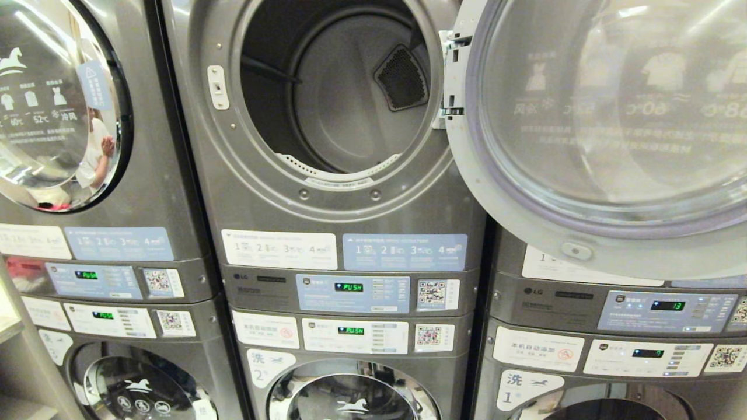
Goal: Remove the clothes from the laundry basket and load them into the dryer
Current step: Take the clothes out of the basket
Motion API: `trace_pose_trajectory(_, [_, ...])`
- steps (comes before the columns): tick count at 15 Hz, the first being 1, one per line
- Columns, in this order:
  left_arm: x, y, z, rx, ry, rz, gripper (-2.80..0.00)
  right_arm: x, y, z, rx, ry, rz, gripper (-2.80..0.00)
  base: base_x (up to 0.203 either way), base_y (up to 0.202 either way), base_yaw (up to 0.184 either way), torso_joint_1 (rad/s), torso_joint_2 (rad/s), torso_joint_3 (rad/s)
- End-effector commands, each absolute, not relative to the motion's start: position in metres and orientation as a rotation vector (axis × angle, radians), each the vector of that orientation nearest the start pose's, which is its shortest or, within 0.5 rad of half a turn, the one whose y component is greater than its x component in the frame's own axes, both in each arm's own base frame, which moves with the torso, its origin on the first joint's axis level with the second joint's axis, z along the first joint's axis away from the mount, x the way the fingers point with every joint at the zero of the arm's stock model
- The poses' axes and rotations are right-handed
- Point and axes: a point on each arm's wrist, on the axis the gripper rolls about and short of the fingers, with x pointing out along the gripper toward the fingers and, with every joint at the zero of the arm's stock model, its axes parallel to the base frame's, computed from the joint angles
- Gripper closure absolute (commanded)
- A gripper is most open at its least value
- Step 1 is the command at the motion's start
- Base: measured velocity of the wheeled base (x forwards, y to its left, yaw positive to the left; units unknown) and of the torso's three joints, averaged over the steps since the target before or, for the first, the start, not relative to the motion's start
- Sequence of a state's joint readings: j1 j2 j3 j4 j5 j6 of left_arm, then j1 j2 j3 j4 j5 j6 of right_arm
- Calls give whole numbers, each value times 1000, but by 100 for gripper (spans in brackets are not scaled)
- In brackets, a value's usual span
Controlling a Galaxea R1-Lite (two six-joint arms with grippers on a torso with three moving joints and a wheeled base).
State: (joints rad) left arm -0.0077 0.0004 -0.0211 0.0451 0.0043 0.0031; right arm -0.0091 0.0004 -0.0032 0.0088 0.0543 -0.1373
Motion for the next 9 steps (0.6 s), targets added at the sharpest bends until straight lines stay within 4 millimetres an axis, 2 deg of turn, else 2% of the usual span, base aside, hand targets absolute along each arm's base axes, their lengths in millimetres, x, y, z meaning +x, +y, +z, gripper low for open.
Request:
trace_pose_trajectory(1, [-25,0,77,3,23,-3,0,-23,1,75,-138,1,46,0,0,0,0,0,0,0])
trace_pose_trajectory(9, [-25,0,77,3,23,-3,0,-23,1,75,-136,3,46,0,0,0,0,0,0,0])
